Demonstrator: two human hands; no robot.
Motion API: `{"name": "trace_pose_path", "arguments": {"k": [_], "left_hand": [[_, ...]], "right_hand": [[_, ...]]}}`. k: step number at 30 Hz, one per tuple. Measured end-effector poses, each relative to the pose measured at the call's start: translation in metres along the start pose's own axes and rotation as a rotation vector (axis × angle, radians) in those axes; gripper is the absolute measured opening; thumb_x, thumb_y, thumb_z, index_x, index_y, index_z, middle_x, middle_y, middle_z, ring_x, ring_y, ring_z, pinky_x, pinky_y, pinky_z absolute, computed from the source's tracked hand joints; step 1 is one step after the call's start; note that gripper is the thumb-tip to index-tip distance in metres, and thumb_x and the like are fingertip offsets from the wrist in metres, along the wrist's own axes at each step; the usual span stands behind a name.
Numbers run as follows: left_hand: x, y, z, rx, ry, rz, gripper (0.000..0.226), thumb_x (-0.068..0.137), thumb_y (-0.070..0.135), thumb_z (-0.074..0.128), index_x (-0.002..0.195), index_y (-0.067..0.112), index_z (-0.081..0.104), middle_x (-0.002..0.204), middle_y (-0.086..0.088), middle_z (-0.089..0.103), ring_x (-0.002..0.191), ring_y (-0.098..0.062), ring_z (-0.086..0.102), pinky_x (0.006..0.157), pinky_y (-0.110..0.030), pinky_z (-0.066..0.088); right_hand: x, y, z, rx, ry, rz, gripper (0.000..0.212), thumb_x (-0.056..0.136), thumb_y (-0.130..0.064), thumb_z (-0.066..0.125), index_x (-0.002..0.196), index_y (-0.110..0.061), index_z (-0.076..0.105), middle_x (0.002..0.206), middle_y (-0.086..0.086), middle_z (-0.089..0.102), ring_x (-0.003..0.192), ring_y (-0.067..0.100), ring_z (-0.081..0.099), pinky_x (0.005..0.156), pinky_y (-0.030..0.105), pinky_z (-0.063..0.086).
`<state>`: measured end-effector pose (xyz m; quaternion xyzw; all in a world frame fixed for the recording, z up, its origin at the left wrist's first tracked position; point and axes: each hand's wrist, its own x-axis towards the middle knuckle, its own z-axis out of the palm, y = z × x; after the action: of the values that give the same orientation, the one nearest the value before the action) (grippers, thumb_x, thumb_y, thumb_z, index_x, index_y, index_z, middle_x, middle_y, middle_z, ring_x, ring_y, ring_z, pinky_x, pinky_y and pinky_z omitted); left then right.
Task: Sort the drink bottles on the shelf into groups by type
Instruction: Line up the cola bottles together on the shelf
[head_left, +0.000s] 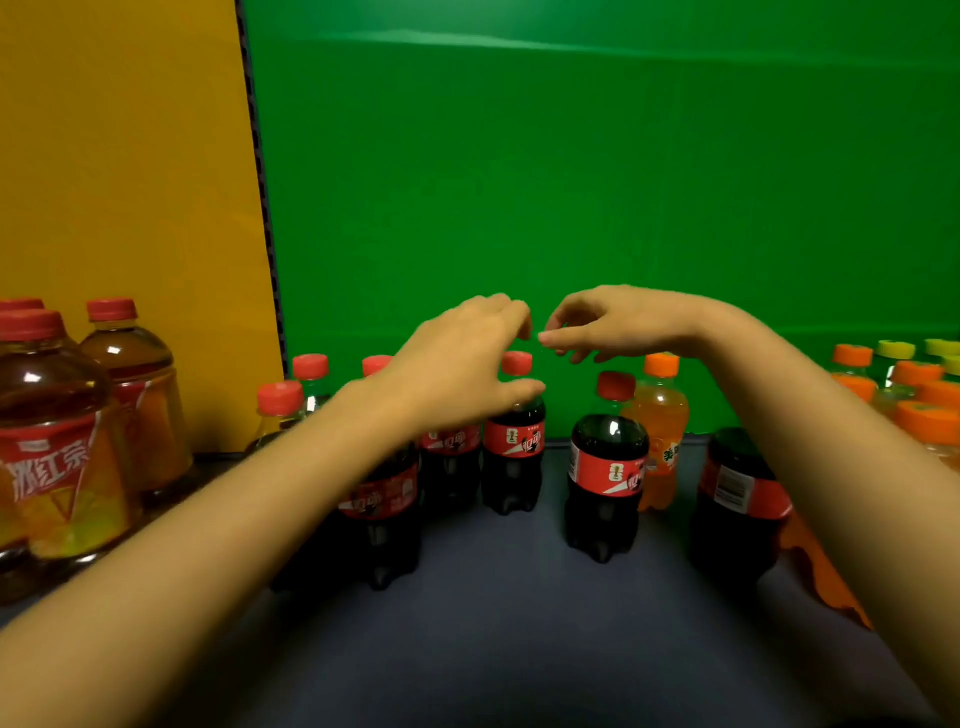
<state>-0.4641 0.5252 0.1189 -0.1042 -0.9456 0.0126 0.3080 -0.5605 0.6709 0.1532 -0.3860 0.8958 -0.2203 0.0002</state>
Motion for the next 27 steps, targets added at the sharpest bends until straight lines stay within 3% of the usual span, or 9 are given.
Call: {"name": "trace_pose_path", "arguments": {"k": [2,6,11,14,17,20,23,27], "left_hand": [[-0.014,0.020,0.010,-0.144,0.045,-0.008,0.050,0.078,0.046,0.065,0.111,0.013,0.049,0.113,-0.005,0.057,0.106,-0.024,0.053,0.089,-0.041,0.044],[-0.031,0.051,0.042,-0.348,-0.015,-0.113,0.076,0.073,0.052,0.068,0.129,0.011,0.036,0.128,-0.005,0.049,0.118,-0.024,0.050,0.097,-0.037,0.041],[-0.033,0.070,0.080,-0.630,-0.046,-0.287,0.099,0.063,0.050,0.078,0.137,0.014,0.023,0.140,-0.002,0.040,0.125,-0.018,0.046,0.102,-0.032,0.039],[-0.030,0.077,0.100,-0.747,0.012,-0.389,0.094,0.055,0.048,0.084,0.126,0.017,0.030,0.130,0.000,0.048,0.118,-0.017,0.051,0.098,-0.034,0.044],[-0.028,0.084,0.112,-0.817,0.097,-0.461,0.085,0.053,0.041,0.087,0.116,0.017,0.036,0.120,0.001,0.053,0.108,-0.015,0.054,0.089,-0.027,0.045],[-0.027,0.087,0.121,-0.893,0.130,-0.508,0.074,0.056,0.029,0.088,0.110,0.015,0.039,0.114,-0.001,0.055,0.104,-0.016,0.057,0.083,-0.023,0.043],[-0.027,0.086,0.124,-0.943,0.120,-0.519,0.071,0.059,0.020,0.086,0.113,0.013,0.040,0.110,0.000,0.056,0.102,-0.017,0.058,0.085,-0.026,0.045],[-0.035,0.082,0.120,-0.984,0.086,-0.500,0.069,0.063,0.014,0.083,0.117,0.013,0.040,0.109,0.000,0.057,0.101,-0.016,0.058,0.086,-0.027,0.046]], "right_hand": [[-0.014,0.008,-0.008,-0.058,0.071,-0.008,0.032,0.092,-0.034,0.051,0.112,-0.010,0.057,0.111,0.011,0.066,0.099,0.024,0.064,0.089,0.036,0.049],[-0.046,0.023,-0.016,-0.192,0.226,0.006,0.031,0.092,-0.032,0.052,0.115,-0.013,0.059,0.116,0.006,0.064,0.104,0.020,0.060,0.093,0.030,0.043],[-0.085,0.044,-0.012,-0.215,0.371,0.044,0.034,0.087,-0.036,0.058,0.114,-0.015,0.059,0.116,0.003,0.064,0.104,0.021,0.060,0.094,0.037,0.044],[-0.100,0.056,-0.003,-0.188,0.449,0.062,0.041,0.084,-0.038,0.061,0.117,-0.013,0.056,0.119,0.005,0.062,0.103,0.021,0.060,0.092,0.038,0.047],[-0.111,0.065,0.008,-0.113,0.510,0.099,0.054,0.082,-0.038,0.063,0.126,-0.012,0.047,0.124,0.005,0.057,0.103,0.020,0.058,0.092,0.035,0.046],[-0.122,0.073,0.023,-0.026,0.563,0.157,0.068,0.082,-0.036,0.064,0.137,-0.012,0.033,0.133,0.007,0.050,0.114,0.022,0.052,0.093,0.032,0.040],[-0.130,0.082,0.043,0.155,0.645,0.174,0.072,0.083,-0.026,0.066,0.140,-0.011,0.026,0.138,0.008,0.044,0.124,0.022,0.046,0.098,0.030,0.036],[-0.138,0.093,0.076,0.281,0.650,0.193,0.077,0.078,-0.017,0.071,0.140,-0.012,0.026,0.134,0.005,0.044,0.120,0.016,0.043,0.095,0.022,0.032]]}}
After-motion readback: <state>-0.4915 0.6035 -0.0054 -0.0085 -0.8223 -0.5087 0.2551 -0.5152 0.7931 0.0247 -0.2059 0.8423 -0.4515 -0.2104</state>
